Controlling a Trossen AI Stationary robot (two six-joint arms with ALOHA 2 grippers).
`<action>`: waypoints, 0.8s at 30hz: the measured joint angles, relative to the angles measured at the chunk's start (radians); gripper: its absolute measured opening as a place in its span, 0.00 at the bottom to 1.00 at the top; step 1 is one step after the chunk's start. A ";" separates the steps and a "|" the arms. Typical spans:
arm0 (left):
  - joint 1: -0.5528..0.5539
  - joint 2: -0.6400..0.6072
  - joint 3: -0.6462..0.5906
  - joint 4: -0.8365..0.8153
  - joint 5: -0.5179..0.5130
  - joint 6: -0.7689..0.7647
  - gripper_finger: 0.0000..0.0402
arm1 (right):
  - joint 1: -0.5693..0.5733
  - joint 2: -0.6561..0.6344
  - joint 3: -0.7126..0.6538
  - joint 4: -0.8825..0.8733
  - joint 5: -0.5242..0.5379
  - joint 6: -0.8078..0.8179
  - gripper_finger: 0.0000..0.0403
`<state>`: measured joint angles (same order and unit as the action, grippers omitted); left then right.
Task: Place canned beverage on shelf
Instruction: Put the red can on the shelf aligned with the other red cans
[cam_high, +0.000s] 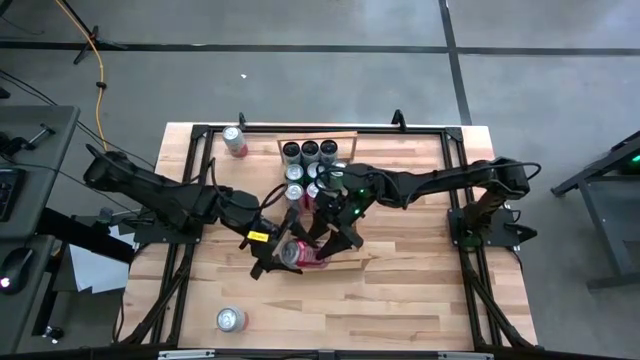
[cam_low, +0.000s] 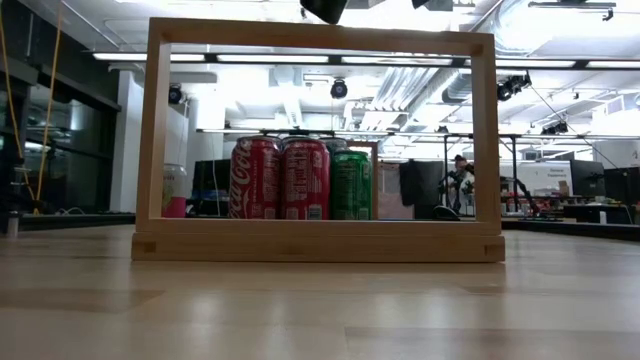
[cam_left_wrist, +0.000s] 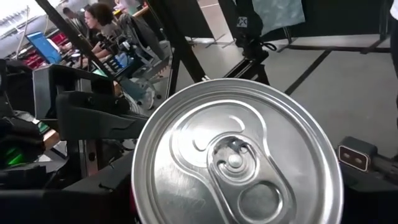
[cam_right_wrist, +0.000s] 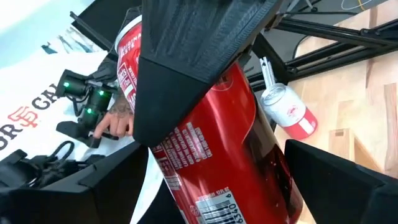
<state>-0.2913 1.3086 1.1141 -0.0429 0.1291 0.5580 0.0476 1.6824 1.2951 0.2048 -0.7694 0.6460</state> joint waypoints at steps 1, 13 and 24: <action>0.000 0.002 0.000 -0.003 -0.001 0.001 0.70 | 0.002 0.000 -0.001 0.000 0.001 -0.001 0.89; -0.002 0.015 0.000 0.063 -0.020 0.019 0.70 | 0.027 -0.005 0.000 0.012 -0.021 0.045 0.89; -0.018 0.012 0.000 0.045 -0.052 -0.004 0.70 | -0.006 -0.004 0.000 0.026 -0.011 0.114 0.89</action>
<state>-0.3098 1.3201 1.1141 0.0019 0.0767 0.5537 0.0418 1.6779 1.2949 0.2306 -0.7807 0.7597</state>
